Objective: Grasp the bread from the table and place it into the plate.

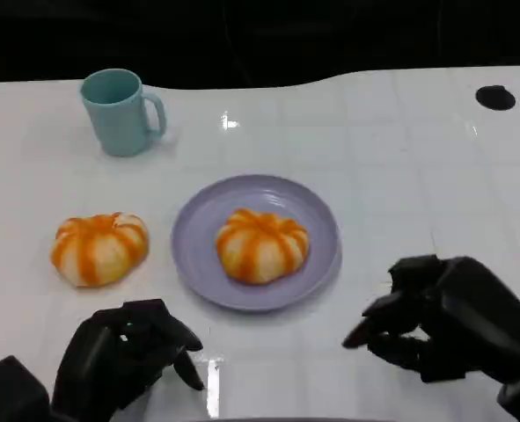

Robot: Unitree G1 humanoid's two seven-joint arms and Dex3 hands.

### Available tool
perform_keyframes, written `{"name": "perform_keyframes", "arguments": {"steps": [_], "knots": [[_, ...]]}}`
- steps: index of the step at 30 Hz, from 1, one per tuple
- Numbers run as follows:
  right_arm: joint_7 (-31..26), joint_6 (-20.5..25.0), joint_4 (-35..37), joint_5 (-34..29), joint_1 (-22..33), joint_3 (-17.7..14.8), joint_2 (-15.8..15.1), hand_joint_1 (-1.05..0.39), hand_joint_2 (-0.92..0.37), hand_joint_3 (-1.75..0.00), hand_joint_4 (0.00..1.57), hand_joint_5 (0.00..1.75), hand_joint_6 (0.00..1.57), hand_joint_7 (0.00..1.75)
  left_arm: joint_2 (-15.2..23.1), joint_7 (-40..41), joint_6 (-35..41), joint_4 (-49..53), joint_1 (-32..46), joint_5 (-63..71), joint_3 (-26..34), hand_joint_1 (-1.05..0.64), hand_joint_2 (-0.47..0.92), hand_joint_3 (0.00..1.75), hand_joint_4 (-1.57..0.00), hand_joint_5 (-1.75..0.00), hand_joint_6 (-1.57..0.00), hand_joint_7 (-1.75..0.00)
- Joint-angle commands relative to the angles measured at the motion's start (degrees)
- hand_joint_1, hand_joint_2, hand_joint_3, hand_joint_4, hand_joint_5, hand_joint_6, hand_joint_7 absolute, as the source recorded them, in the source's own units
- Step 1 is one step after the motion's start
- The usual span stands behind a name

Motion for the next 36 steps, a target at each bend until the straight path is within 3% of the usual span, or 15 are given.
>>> {"name": "perform_keyframes", "arguments": {"steps": [1,9,15,21,36], "knots": [[-0.6,-1.8,-0.8,3.1,3.3,-2.1,0.0,-0.13,-0.37,-1.07,0.84,1.51,0.88,1.09,0.7,0.4,0.3,-0.1,-0.1,-0.2,0.3,-0.94,0.92,0.09,-1.12,-1.22,-1.17,-0.76],[3.4,-2.2,-0.9,12.6,8.4,-2.6,2.7,-0.14,-0.3,-1.36,0.7,1.74,0.66,1.47,0.9,0.4,0.5,-0.2,-0.1,-0.1,0.4,-0.94,0.92,0.09,-1.12,-1.22,-1.17,-0.77],[7.6,-0.4,-1.1,18.6,11.4,-3.0,5.6,-0.16,-0.36,-1.37,0.68,1.75,0.56,1.55,1.0,0.3,1.1,-0.2,-0.2,-0.4,0.6,-0.94,0.92,0.08,-1.12,-1.22,-1.17,-0.77],[7.7,-1.5,0.6,17.4,11.9,-3.9,7.1,-0.17,-0.36,-1.39,0.7,1.75,0.53,1.62,1.2,0.2,0.8,-0.2,0.0,-0.2,0.5,-0.94,0.92,0.09,-1.12,-1.22,-1.17,-0.77],[4.0,-6.3,7.0,14.6,9.8,-6.0,8.7,-0.15,-0.36,-1.31,0.69,1.75,0.56,1.55,1.1,0.3,0.3,0.2,0.0,-0.1,0.6,-0.93,0.92,0.1,-1.11,-1.23,-1.16,-0.79]]}}
